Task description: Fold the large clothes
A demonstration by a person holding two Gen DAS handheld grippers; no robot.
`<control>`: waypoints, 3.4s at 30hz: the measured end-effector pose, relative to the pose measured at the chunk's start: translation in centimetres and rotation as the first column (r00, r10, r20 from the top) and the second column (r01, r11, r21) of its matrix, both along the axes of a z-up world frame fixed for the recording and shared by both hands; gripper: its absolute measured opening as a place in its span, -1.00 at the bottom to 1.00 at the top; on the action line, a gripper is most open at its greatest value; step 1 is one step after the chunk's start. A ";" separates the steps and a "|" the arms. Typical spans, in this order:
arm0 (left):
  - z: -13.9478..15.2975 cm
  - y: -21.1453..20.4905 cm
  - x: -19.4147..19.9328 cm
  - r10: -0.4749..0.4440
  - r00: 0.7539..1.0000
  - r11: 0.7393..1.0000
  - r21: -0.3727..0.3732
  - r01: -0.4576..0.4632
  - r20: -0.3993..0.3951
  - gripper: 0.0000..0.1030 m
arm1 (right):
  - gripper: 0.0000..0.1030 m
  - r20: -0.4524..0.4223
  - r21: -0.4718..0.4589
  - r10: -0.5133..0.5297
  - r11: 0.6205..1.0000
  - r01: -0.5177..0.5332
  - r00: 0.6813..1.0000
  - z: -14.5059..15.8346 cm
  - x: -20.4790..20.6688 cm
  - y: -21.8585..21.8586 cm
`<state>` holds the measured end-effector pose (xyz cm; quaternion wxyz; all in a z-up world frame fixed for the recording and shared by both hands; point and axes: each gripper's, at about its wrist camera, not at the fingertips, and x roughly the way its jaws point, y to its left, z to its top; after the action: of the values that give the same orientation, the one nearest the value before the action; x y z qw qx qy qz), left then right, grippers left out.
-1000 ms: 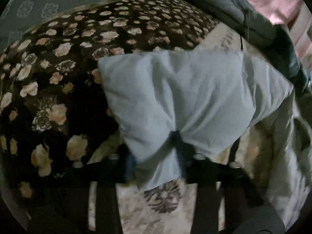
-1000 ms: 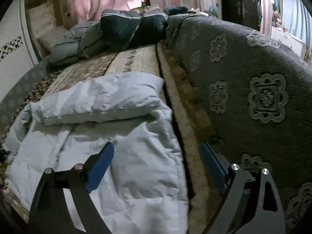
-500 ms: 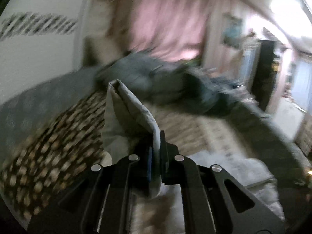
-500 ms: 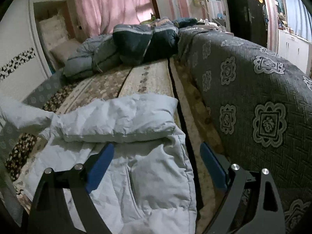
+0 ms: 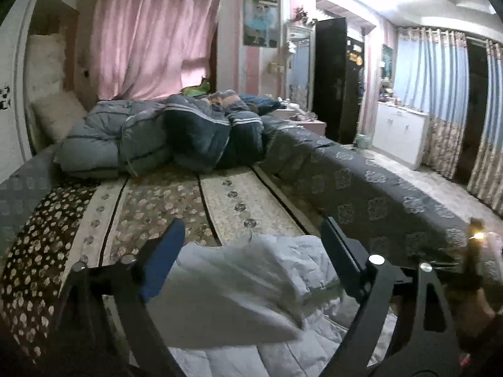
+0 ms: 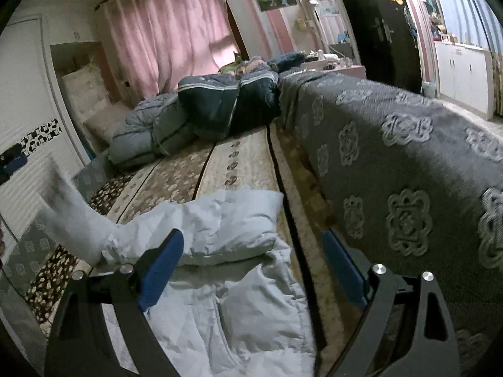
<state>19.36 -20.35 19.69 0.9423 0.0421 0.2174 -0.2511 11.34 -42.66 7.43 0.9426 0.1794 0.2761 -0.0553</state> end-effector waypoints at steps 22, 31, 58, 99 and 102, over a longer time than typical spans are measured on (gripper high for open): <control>-13.4 21.2 5.7 0.340 0.932 0.939 0.100 -0.329 -0.127 0.87 | 0.83 -0.158 0.122 0.213 0.973 -0.195 0.964 -10.4 7.9 17.6; -18.9 24.6 9.2 0.402 0.879 0.914 0.058 -0.401 -0.255 0.86 | -0.70 -0.138 0.184 0.262 0.954 -0.235 0.955 -11.6 12.3 20.1; -23.9 4.1 22.2 0.329 0.919 0.927 0.259 -0.271 -0.215 0.94 | 0.97 -0.319 -0.347 0.036 0.925 -0.152 0.947 -12.1 22.5 14.1; -20.4 20.2 -3.3 0.417 0.905 0.909 0.064 -0.413 -0.086 0.94 | 0.97 -0.138 -0.268 0.070 0.958 -0.105 0.988 -10.7 -4.0 11.9; -21.3 21.8 -7.9 0.426 0.903 0.902 0.097 -0.420 -0.049 0.94 | 0.97 -0.120 -0.245 0.059 0.966 -0.087 0.991 -11.0 -7.8 13.0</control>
<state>11.45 1.43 -1.61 0.9636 0.0246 0.2640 -0.0325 3.55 -29.66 -3.52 0.9421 0.0455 0.3258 -0.0646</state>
